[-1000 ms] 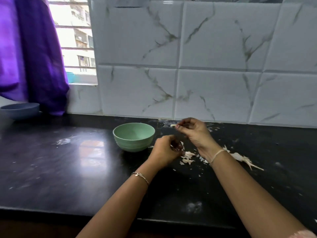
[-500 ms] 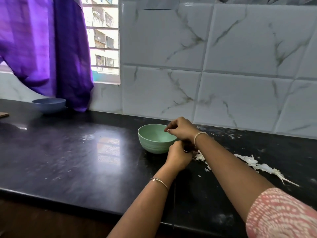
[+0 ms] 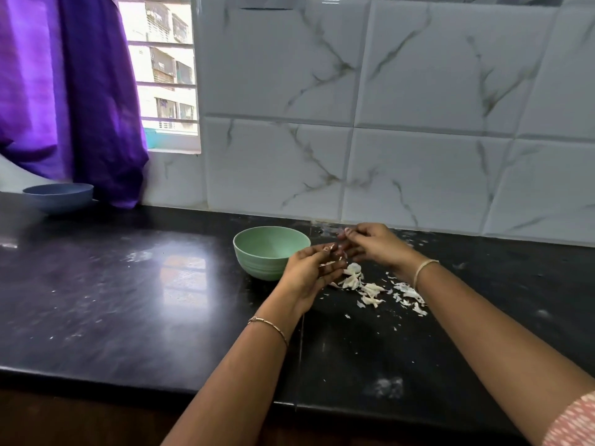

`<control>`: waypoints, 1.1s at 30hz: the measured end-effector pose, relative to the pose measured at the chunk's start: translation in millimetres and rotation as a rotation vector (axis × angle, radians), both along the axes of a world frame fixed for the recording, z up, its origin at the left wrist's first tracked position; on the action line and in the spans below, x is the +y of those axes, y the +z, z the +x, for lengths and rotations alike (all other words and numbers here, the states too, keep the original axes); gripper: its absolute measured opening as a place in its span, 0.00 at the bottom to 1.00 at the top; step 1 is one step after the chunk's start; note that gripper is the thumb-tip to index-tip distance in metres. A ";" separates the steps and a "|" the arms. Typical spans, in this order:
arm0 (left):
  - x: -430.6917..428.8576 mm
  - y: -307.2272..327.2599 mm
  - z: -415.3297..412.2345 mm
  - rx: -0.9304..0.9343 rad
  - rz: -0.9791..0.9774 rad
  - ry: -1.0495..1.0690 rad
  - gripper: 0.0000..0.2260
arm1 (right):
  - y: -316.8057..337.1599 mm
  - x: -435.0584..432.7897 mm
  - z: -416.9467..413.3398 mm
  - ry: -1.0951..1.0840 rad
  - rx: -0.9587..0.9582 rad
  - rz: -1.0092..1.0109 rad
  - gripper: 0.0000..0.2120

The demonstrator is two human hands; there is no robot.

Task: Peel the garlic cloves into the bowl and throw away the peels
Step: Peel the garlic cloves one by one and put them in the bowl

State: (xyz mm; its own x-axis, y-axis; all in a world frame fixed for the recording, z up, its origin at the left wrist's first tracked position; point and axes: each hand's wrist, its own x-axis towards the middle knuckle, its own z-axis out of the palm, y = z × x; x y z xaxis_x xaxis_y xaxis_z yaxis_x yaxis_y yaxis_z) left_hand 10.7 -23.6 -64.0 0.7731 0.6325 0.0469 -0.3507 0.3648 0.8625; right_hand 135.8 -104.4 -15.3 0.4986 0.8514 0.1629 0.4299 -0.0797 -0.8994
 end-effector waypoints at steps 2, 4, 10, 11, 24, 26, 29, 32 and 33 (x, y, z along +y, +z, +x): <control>-3.5 1.6 4.0 -0.022 -0.006 -0.011 0.06 | -6.9 -13.9 5.1 0.006 0.095 -0.018 0.11; -8.9 3.6 10.2 -0.031 -0.006 -0.030 0.06 | -12.0 -26.3 10.7 0.034 0.201 0.014 0.08; -26.7 8.4 36.7 -0.014 0.054 -0.056 0.05 | -21.6 -45.2 24.6 -0.090 0.212 0.176 0.06; -28.9 8.5 41.1 -0.003 0.071 -0.055 0.05 | -23.4 -46.6 26.0 -0.124 0.213 0.200 0.06; -30.9 -9.5 79.2 0.124 0.432 0.108 0.02 | -42.9 -61.8 43.5 -0.193 0.469 0.321 0.06; -29.9 -10.3 81.4 0.131 0.461 0.131 0.03 | -40.0 -62.2 43.9 -0.186 0.505 0.308 0.12; -27.5 -11.1 83.9 0.144 0.501 0.162 0.04 | -39.8 -61.9 44.5 -0.184 0.494 0.291 0.10; -28.9 -9.3 82.9 0.161 0.528 0.168 0.05 | -40.6 -61.8 45.9 -0.223 0.424 0.296 0.02; -29.0 -8.4 82.2 0.168 0.535 0.174 0.05 | -40.4 -62.8 47.5 -0.253 0.402 0.299 0.02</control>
